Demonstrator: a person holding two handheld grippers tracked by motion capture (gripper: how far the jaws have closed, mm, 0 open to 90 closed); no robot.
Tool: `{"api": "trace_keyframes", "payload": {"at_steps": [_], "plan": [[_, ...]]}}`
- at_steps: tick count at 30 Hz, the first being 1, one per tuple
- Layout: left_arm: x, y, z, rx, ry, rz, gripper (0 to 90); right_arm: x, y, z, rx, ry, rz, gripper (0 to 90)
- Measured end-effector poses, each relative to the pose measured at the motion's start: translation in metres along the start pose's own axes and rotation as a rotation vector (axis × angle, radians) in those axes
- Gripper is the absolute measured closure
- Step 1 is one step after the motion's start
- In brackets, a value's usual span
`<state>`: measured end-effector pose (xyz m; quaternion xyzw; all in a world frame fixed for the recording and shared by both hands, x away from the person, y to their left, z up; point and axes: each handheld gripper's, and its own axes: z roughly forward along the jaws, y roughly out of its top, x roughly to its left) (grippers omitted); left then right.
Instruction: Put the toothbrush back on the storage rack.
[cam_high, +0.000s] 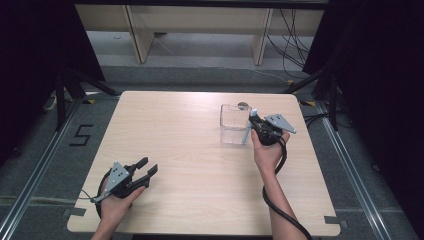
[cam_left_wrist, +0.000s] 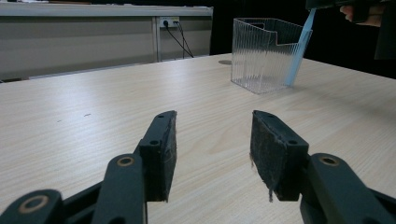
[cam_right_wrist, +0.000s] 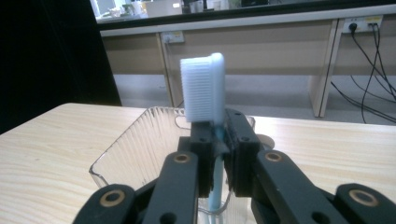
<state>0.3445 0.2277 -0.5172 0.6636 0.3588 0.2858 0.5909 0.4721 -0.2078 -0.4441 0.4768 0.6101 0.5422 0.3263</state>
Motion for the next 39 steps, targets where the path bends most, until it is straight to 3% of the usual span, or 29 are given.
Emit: {"api": "trace_keyframes", "payload": {"at_steps": [12,20,24,28,29,31,32,37,39], "plan": [[0.000,0.000,0.001,-0.010,-0.007,0.003,50.2,-0.001,-0.007,-0.001,-0.005,-0.014,0.015,75.6],[0.000,0.000,0.001,-0.010,-0.006,0.002,50.2,-0.004,-0.005,-0.002,-0.005,-0.017,-0.003,69.3],[0.000,0.000,0.000,0.008,0.004,0.003,50.1,-0.002,-0.005,-0.003,0.006,-0.020,0.031,62.4],[0.000,0.000,0.000,0.009,0.002,0.002,49.9,-0.005,-0.004,-0.006,0.011,-0.019,-0.004,56.1],[0.000,0.000,0.000,0.008,0.002,0.002,49.9,-0.002,-0.004,-0.007,0.014,-0.025,0.024,55.2],[0.000,0.000,0.000,-0.002,-0.001,0.003,49.7,-0.006,-0.004,-0.008,0.017,-0.021,-0.014,53.2],[0.000,0.000,0.000,0.001,0.002,0.003,49.6,-0.005,-0.003,-0.010,0.029,-0.011,0.003,51.8],[0.001,0.000,-0.001,0.010,0.008,0.005,48.9,-0.006,-0.004,-0.018,0.071,-0.017,-0.022,49.3],[0.002,-0.001,0.002,-0.017,-0.006,0.009,48.9,-0.007,-0.005,-0.021,0.085,-0.019,-0.034,49.1]]}}
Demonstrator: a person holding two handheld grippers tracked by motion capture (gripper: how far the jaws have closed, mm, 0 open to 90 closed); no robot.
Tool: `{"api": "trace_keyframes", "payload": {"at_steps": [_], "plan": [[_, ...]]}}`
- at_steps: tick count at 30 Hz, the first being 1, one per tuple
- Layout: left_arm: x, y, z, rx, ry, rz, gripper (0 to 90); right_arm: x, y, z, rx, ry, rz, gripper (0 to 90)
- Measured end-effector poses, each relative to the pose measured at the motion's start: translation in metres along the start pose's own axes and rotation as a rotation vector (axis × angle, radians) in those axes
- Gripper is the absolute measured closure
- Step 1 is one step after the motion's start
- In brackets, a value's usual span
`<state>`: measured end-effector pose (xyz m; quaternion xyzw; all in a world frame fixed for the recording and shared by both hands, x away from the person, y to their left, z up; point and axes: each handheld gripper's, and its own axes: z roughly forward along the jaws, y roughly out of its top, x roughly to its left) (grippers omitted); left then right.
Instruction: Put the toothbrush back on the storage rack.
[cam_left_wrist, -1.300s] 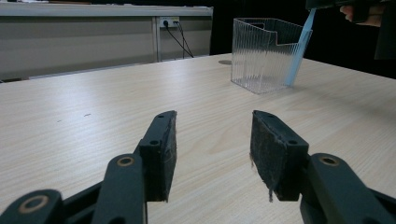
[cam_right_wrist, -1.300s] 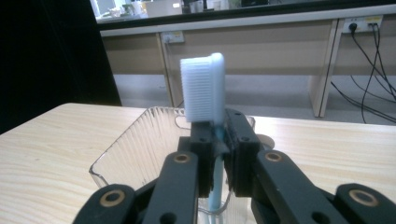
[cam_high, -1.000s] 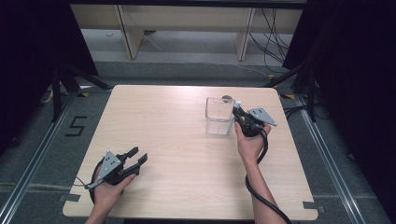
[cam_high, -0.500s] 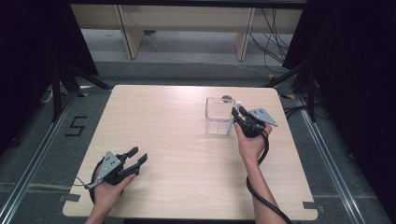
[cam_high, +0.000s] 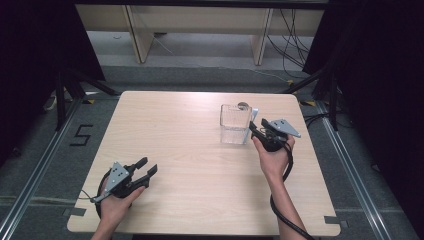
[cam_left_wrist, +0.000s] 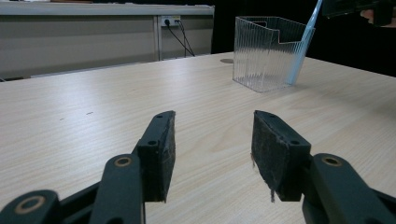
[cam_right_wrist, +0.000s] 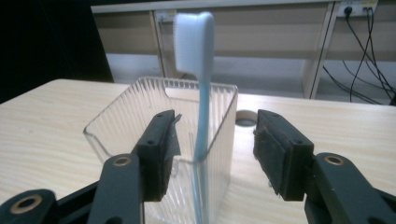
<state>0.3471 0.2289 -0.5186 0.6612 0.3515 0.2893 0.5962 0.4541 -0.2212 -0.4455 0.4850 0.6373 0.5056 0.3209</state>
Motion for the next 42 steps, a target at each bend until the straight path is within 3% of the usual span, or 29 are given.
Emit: {"api": "trace_keyframes", "payload": {"at_steps": [1,2,3,5,7,8,9,11,12,13,14,19,20,21,22,24,25,26,33,34,36,38,39,40,41,42], "plan": [[0.000,0.000,-0.001,0.005,0.004,0.001,48.9,0.000,-0.001,-0.002,0.007,0.002,0.019,49.4],[-0.001,0.001,-0.002,0.020,0.013,-0.005,48.8,-0.001,-0.002,-0.004,0.014,0.009,-0.006,49.5],[-0.001,0.001,-0.002,0.017,0.013,-0.006,48.8,0.000,-0.002,-0.005,0.020,0.016,0.021,49.4],[-0.001,0.001,-0.002,0.018,0.015,-0.006,48.6,0.002,-0.004,-0.010,0.039,0.015,0.021,49.2],[-0.001,0.001,-0.002,0.018,0.019,-0.007,48.4,-0.001,-0.005,-0.013,0.043,0.021,-0.015,48.8],[-0.001,0.000,-0.003,0.018,0.020,-0.008,48.4,0.002,-0.006,-0.015,0.049,0.013,0.011,48.5],[-0.001,0.001,-0.003,0.018,0.020,-0.009,48.4,0.000,-0.006,-0.016,0.050,0.020,-0.022,48.2],[0.000,0.001,-0.003,0.022,0.025,-0.006,48.4,0.001,-0.008,-0.020,0.067,0.008,-0.012,47.9],[0.000,0.001,-0.003,0.022,0.026,-0.007,48.4,-0.002,-0.009,-0.021,0.070,0.027,-0.030,47.8],[0.000,0.001,-0.003,0.021,0.027,-0.008,48.4,0.001,-0.010,-0.023,0.074,0.015,-0.009,47.8],[0.000,0.001,-0.004,0.021,0.028,-0.008,48.4,-0.002,-0.011,-0.024,0.074,0.017,-0.045,47.8],[0.000,0.001,-0.004,0.022,0.029,-0.006,48.4,-0.006,-0.017,-0.033,0.110,0.012,-0.041,47.8],[0.000,0.000,-0.004,0.023,0.029,-0.007,48.4,-0.006,-0.019,-0.036,0.124,0.008,-0.015,47.8],[0.000,0.000,-0.004,0.024,0.029,-0.006,48.4,-0.010,-0.020,-0.037,0.108,0.007,-0.071,47.8],[0.000,0.000,-0.004,0.025,0.029,-0.006,48.3,-0.012,-0.021,-0.040,0.120,0.002,-0.067,47.8],[0.000,0.000,-0.003,0.025,0.028,-0.005,48.3,-0.009,-0.022,-0.046,0.154,-0.001,-0.011,47.6],[0.000,0.000,-0.003,0.026,0.028,-0.006,48.2,-0.014,-0.024,-0.046,0.131,0.009,-0.050,47.5],[0.000,0.000,-0.003,0.025,0.029,-0.005,48.1,-0.012,-0.025,-0.049,0.148,-0.005,-0.023,47.4],[0.001,0.000,-0.004,0.024,0.032,-0.009,47.8,-0.018,-0.031,-0.059,0.156,-0.003,-0.058,46.1],[0.001,0.000,-0.004,0.024,0.033,-0.009,47.7,-0.016,-0.033,-0.061,0.168,-0.001,-0.028,45.8],[0.001,0.000,-0.005,0.024,0.036,-0.009,47.7,-0.017,-0.036,-0.063,0.166,-0.003,-0.027,45.5],[0.002,-0.001,-0.005,0.023,0.039,-0.011,47.7,-0.017,-0.039,-0.067,0.178,-0.010,-0.029,45.0],[0.002,-0.001,-0.005,0.024,0.039,-0.012,47.7,-0.020,-0.039,-0.068,0.183,-0.007,-0.060,45.0],[0.002,-0.001,-0.005,0.024,0.039,-0.012,47.7,-0.018,-0.042,-0.070,0.185,-0.008,-0.028,44.8],[0.002,-0.001,-0.005,0.025,0.039,-0.012,47.7,-0.022,-0.043,-0.072,0.179,-0.004,-0.075,44.8],[0.001,-0.001,-0.005,0.026,0.039,-0.014,47.7,-0.022,-0.045,-0.074,0.177,-0.009,-0.059,44.7]]}}
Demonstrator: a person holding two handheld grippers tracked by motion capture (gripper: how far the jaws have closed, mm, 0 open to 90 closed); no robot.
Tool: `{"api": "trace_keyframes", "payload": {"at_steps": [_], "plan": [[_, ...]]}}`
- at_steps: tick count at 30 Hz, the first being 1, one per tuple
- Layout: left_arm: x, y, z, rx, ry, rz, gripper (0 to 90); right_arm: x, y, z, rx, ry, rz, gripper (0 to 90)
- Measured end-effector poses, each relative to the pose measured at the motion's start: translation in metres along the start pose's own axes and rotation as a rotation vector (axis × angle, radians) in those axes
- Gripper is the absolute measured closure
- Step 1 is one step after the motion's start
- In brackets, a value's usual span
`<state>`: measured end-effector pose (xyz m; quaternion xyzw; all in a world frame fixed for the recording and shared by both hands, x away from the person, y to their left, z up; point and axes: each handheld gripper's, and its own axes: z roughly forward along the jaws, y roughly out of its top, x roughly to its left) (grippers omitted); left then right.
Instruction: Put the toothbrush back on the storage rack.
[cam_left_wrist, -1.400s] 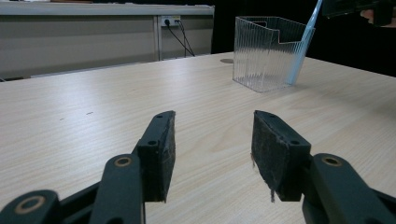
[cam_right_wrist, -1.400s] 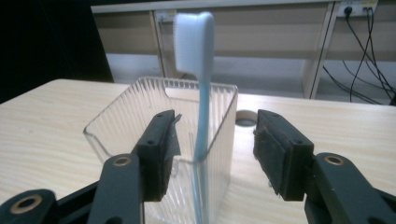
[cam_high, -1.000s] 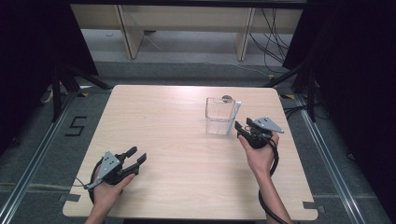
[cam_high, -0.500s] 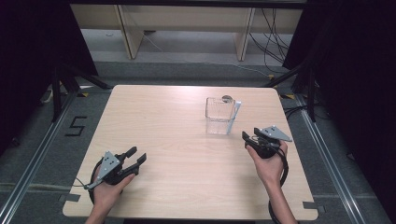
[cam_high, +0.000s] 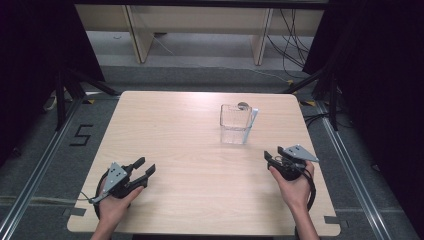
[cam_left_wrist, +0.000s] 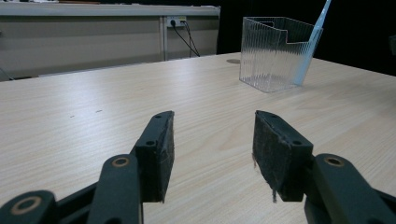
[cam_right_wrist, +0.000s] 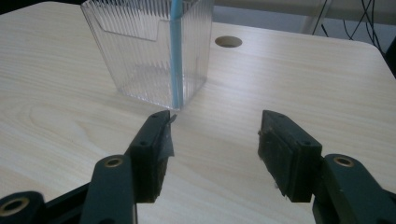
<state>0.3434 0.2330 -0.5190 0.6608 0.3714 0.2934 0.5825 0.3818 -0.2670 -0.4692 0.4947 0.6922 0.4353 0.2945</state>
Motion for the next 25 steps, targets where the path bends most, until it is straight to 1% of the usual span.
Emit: {"api": "trace_keyframes", "payload": {"at_steps": [1,3,5,6,7,9,10,11,12,13,14,15,16,17,18,19,20,21,22,23,24,25], "plan": [[0.000,0.000,0.000,0.001,-0.001,0.000,47.6,0.000,-0.003,-0.003,0.013,0.003,0.023,44.7],[0.000,0.000,0.000,0.002,-0.004,0.005,47.6,-0.004,-0.007,-0.005,-0.001,-0.001,0.003,44.7],[0.000,-0.001,0.000,0.001,-0.003,0.005,47.5,-0.004,-0.012,-0.010,0.008,-0.014,0.030,44.7],[0.000,-0.001,0.000,0.001,-0.003,0.005,47.5,-0.006,-0.014,-0.012,0.011,-0.019,0.011,44.7],[0.000,-0.001,0.000,0.003,-0.001,0.006,47.4,-0.007,-0.016,-0.012,-0.007,-0.014,0.015,44.8],[0.000,-0.001,0.000,0.002,0.000,0.006,47.4,-0.008,-0.021,-0.016,-0.001,-0.028,0.011,44.8],[0.000,-0.001,0.000,0.001,0.001,0.005,47.4,-0.007,-0.023,-0.018,0.008,-0.024,0.030,44.7],[0.001,-0.001,-0.001,0.003,0.002,0.007,47.4,-0.009,-0.025,-0.018,0.002,-0.032,0.011,44.8],[0.001,-0.001,-0.001,0.001,0.003,0.008,47.4,-0.010,-0.027,-0.019,0.006,-0.040,0.004,44.8],[0.001,-0.001,-0.001,0.000,0.004,0.007,47.4,-0.008,-0.029,-0.021,0.005,-0.043,0.035,44.7],[0.002,0.000,-0.001,0.000,0.006,0.007,47.4,-0.009,-0.031,-0.022,-0.008,-0.048,0.026,44.7],[0.002,-0.001,0.001,-0.021,-0.004,0.006,47.4,-0.010,-0.032,-0.022,-0.001,-0.026,0.023,44.8],[0.002,-0.001,0.001,-0.023,-0.004,0.004,47.4,-0.009,-0.033,-0.025,-0.001,-0.030,0.044,44.7],[0.003,-0.001,0.001,-0.022,-0.003,0.004,47.4,-0.010,-0.034,-0.025,0.004,-0.032,0.051,44.7],[0.003,-0.001,0.001,-0.021,-0.004,0.006,47.3,-0.009,-0.035,-0.025,-0.012,-0.044,0.062,44.7],[0.003,-0.001,0.000,-0.021,-0.004,0.007,47.3,-0.013,-0.035,-0.024,-0.022,-0.054,0.020,44.7],[0.003,-0.001,0.000,-0.021,-0.004,0.006,47.3,-0.013,-0.036,-0.025,-0.025,-0.054,0.045,44.7],[0.002,-0.001,0.000,-0.021,-0.004,0.006,47.3,-0.014,-0.037,-0.026,-0.025,-0.050,0.052,44.7],[0.003,-0.002,0.000,-0.022,-0.004,0.006,47.3,-0.015,-0.039,-0.026,-0.028,-0.061,0.047,44.8],[0.003,-0.002,0.000,-0.021,-0.003,0.006,47.3,-0.015,-0.040,-0.025,-0.035,-0.055,0.057,44.8],[0.003,-0.002,0.000,-0.022,-0.002,0.004,47.2,-0.015,-0.042,-0.027,-0.026,-0.069,0.077,44.9],[0.003,-0.002,0.000,-0.023,-0.003,0.003,47.2,-0.018,-0.043,-0.027,-0.034,-0.063,0.057,45.0]]}}
